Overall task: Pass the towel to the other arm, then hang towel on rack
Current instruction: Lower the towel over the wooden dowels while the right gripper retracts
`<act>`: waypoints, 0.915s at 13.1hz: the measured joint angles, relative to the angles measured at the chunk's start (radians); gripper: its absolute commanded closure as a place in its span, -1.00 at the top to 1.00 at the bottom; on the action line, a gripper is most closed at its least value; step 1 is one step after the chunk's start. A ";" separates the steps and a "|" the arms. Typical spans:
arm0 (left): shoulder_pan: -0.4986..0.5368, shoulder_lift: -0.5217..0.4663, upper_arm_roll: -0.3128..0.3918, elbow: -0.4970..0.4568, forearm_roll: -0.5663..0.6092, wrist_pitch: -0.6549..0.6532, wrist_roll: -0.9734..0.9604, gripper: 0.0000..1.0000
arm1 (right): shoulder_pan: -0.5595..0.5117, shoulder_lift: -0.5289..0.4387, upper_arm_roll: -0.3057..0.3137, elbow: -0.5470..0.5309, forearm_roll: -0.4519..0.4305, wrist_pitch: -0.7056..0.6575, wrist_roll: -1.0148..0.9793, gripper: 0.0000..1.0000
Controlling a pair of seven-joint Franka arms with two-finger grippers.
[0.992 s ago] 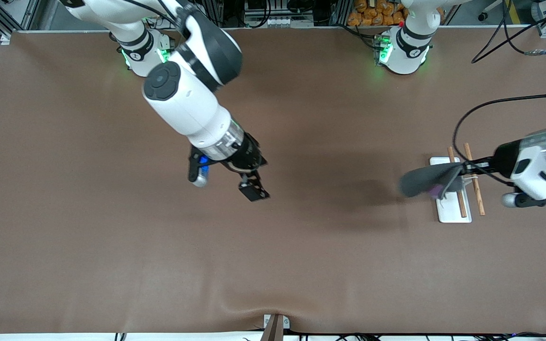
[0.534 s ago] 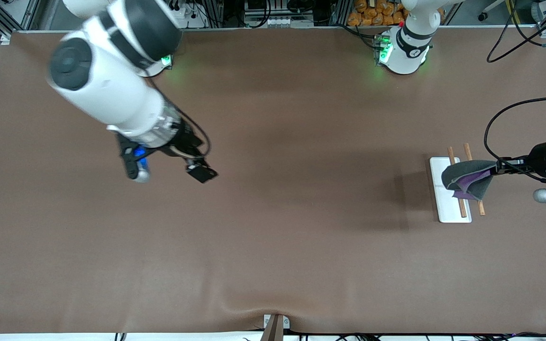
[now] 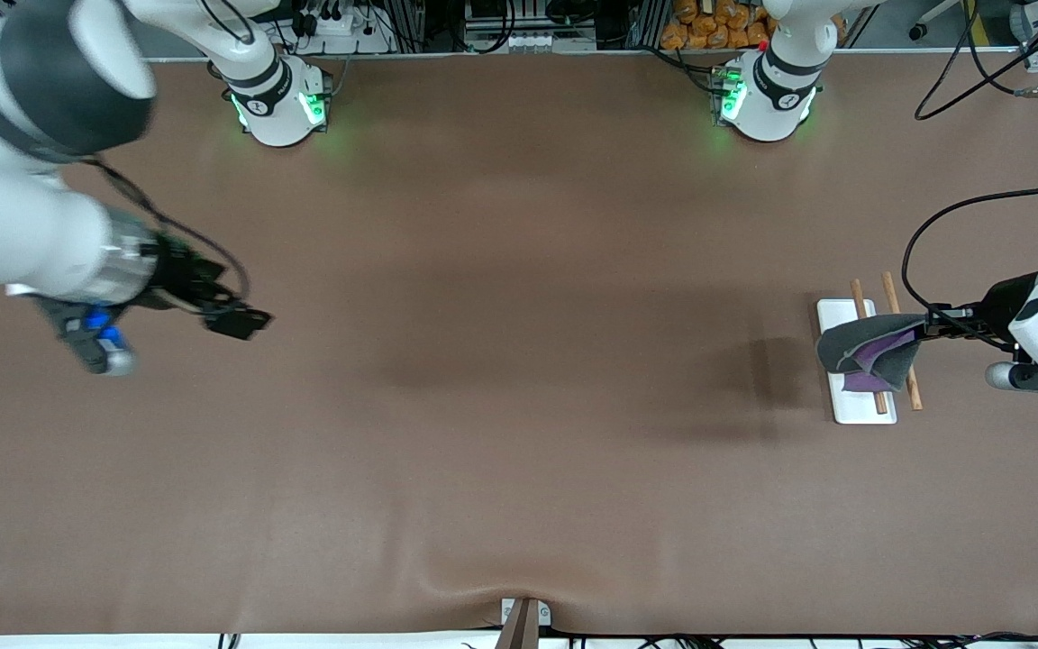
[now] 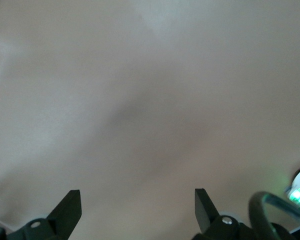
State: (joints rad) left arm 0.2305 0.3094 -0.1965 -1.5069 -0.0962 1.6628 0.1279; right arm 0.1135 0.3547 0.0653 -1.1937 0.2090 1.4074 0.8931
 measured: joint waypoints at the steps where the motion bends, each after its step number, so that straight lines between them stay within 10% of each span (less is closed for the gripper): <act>1: 0.002 0.000 0.000 -0.020 0.000 0.021 0.000 -1.00 | -0.042 -0.007 -0.001 0.000 0.000 -0.007 -0.093 1.00; 8: 0.052 0.007 0.006 -0.127 0.002 0.119 0.015 -1.00 | -0.190 -0.027 0.001 0.000 -0.258 0.028 -0.927 1.00; 12: 0.152 0.012 0.008 -0.131 0.002 0.119 0.119 -1.00 | -0.190 -0.173 0.004 -0.247 -0.275 0.239 -1.023 1.00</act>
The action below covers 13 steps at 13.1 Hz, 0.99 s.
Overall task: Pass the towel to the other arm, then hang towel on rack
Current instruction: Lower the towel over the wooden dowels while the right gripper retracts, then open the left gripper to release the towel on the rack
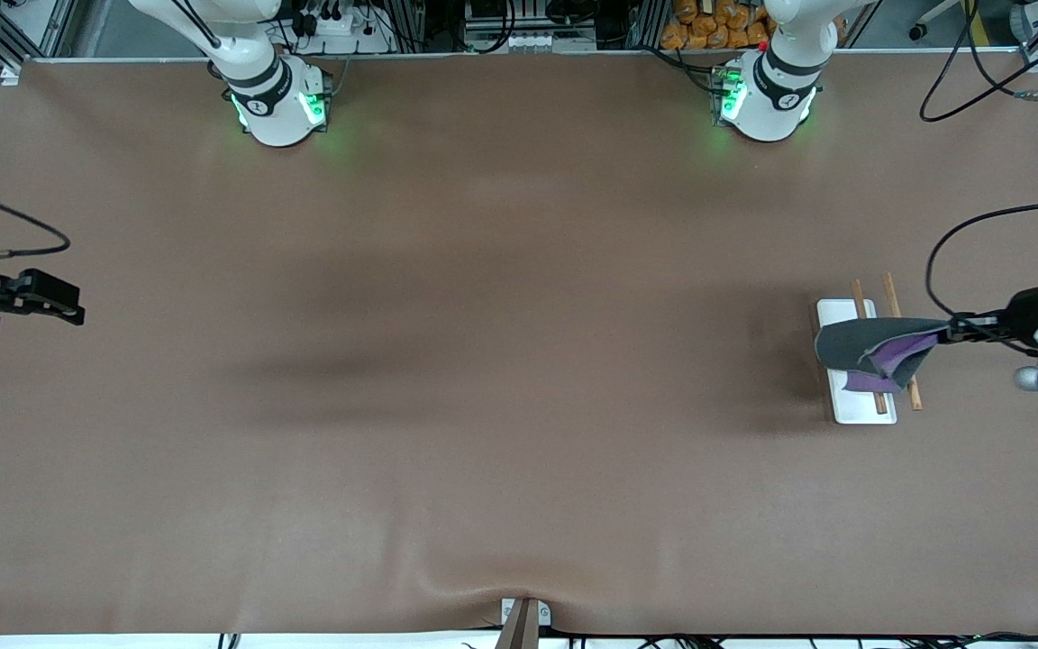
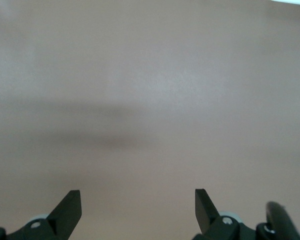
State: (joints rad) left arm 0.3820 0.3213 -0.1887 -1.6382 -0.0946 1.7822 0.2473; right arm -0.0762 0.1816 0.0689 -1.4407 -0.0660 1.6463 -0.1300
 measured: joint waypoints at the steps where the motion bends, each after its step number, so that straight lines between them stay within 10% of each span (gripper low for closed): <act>1: 0.014 0.003 0.000 -0.003 0.000 0.000 0.016 -1.00 | 0.000 -0.066 0.002 -0.112 0.000 0.066 -0.002 1.00; 4: 0.052 0.031 0.000 -0.011 0.000 0.000 0.052 -1.00 | 0.003 -0.197 0.016 -0.284 -0.002 0.117 -0.004 1.00; 13: 0.162 0.090 -0.001 -0.012 -0.024 0.007 0.229 -1.00 | 0.013 -0.165 0.019 -0.170 -0.012 0.092 -0.005 1.00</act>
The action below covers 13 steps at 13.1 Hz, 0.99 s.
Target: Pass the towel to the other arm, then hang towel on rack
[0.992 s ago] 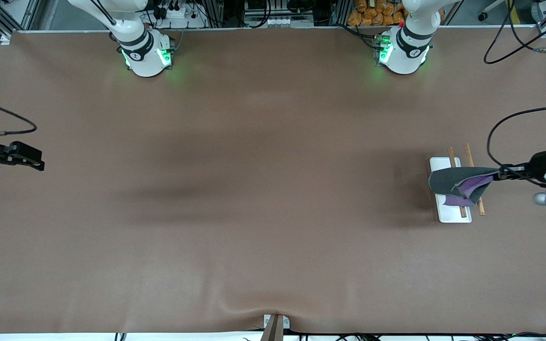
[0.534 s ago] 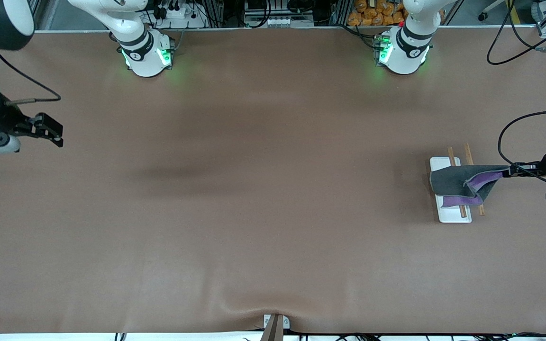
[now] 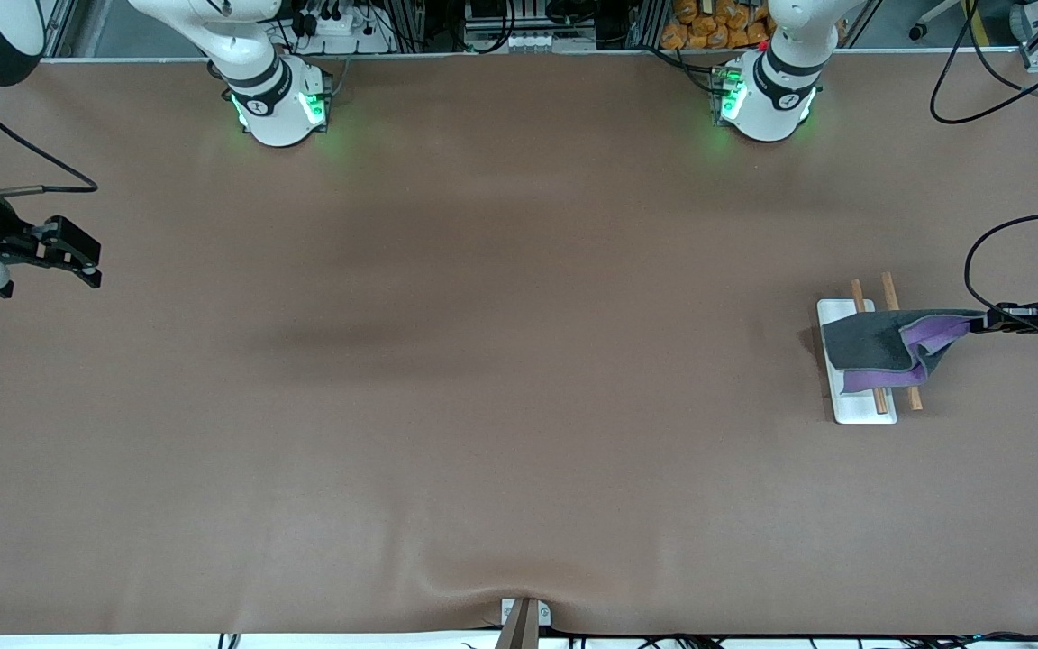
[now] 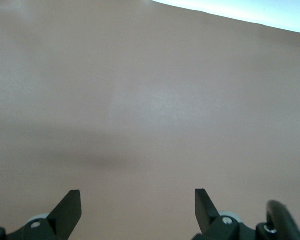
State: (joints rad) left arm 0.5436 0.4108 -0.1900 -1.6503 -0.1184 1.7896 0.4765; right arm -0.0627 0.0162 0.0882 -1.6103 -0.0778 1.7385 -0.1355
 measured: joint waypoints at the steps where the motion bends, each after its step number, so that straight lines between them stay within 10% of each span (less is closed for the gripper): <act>1: 0.007 0.004 0.000 0.000 -0.001 0.000 0.007 -1.00 | 0.000 0.003 0.000 0.011 0.000 -0.009 0.000 1.00; 4: 0.017 0.014 0.000 0.000 -0.002 0.000 0.012 -0.86 | 0.001 0.017 0.001 0.048 0.000 -0.037 0.000 1.00; 8: 0.039 0.023 0.000 0.000 -0.026 0.000 0.055 1.00 | 0.003 0.022 0.002 0.098 -0.001 -0.090 -0.002 1.00; 13: 0.087 0.050 -0.001 0.015 -0.083 0.008 0.158 1.00 | 0.004 0.023 0.003 0.108 -0.001 -0.101 -0.003 1.00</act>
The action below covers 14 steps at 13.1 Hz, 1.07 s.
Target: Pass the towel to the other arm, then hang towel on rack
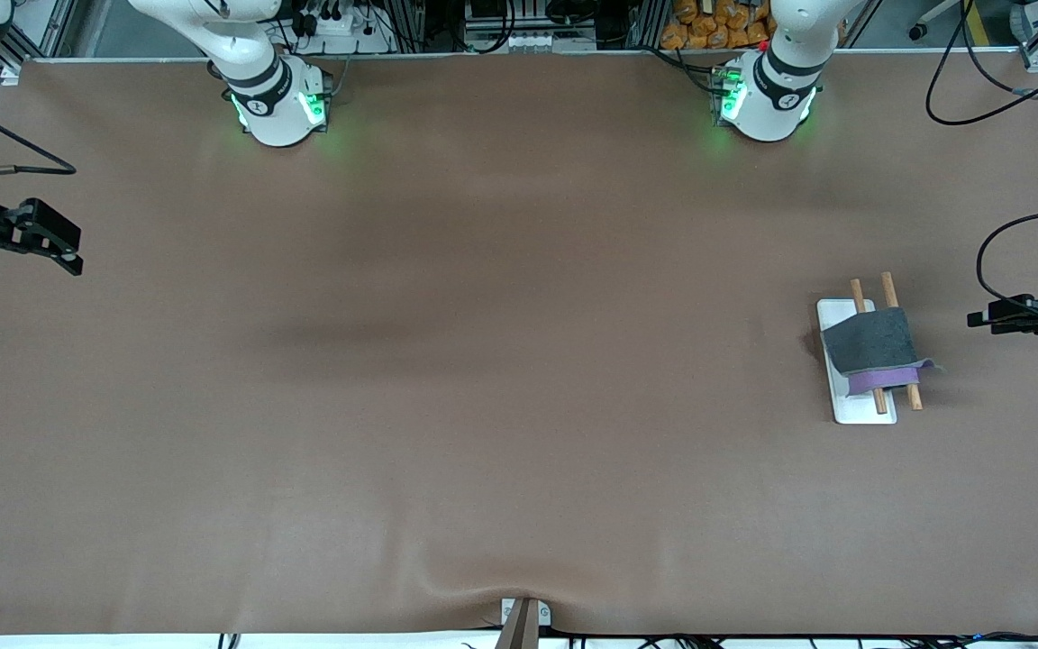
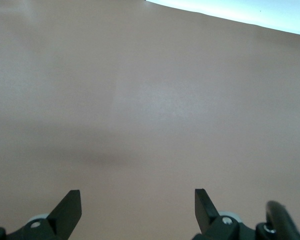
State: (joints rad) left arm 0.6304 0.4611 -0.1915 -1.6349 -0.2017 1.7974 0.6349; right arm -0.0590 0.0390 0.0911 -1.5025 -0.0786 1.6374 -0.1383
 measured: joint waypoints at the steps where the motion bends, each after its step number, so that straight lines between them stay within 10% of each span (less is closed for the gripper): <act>1: -0.002 -0.001 -0.005 0.019 -0.001 0.000 -0.003 1.00 | 0.000 0.000 0.000 0.000 0.000 0.000 0.000 1.00; 14: -0.040 -0.262 -0.425 0.098 0.190 -0.088 -0.696 1.00 | -0.004 0.002 -0.010 0.000 -0.001 -0.005 0.000 1.00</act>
State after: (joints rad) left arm 0.5908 0.1988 -0.6167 -1.5367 -0.0115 1.7090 -0.0606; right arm -0.0632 0.0407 0.0809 -1.5022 -0.0791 1.6324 -0.1383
